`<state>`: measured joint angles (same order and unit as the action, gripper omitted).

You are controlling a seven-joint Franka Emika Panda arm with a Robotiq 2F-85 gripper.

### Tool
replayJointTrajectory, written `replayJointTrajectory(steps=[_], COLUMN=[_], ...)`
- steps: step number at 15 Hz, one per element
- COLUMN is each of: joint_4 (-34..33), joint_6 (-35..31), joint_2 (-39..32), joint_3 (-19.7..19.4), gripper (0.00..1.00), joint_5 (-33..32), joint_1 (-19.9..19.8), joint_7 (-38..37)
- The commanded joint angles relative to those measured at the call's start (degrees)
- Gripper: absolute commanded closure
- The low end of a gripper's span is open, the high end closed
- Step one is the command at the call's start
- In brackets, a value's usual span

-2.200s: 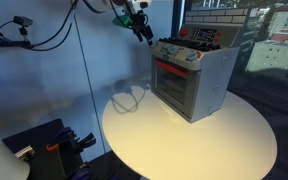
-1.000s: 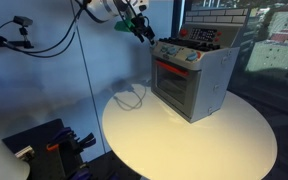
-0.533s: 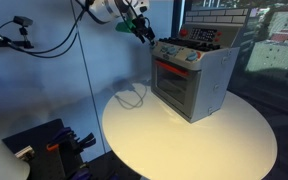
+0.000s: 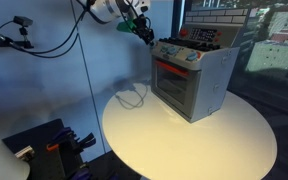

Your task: Twist the knob on the stove

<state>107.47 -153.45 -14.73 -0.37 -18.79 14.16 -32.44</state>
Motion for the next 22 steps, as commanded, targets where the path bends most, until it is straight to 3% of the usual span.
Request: replayJointTrajectory(steps=[1, 6, 15, 22], joint_4=[-1.12, -0.89, -0.48, 2.12], joint_6=[-0.74, -1.07, -1.54, -4.60], joint_2=[-0.37, -0.06, 0.31, 1.73], joint_3=[-1.23, -1.79, -1.72, -0.19], gripper=[0.67, 0.95, 0.94, 0.94], joint_5=[-1.19, -1.24, -0.31, 9.36], joint_1=[0.86, 0.79, 0.43, -1.51], joint_7=[-2.45, -4.99, -10.37, -14.07])
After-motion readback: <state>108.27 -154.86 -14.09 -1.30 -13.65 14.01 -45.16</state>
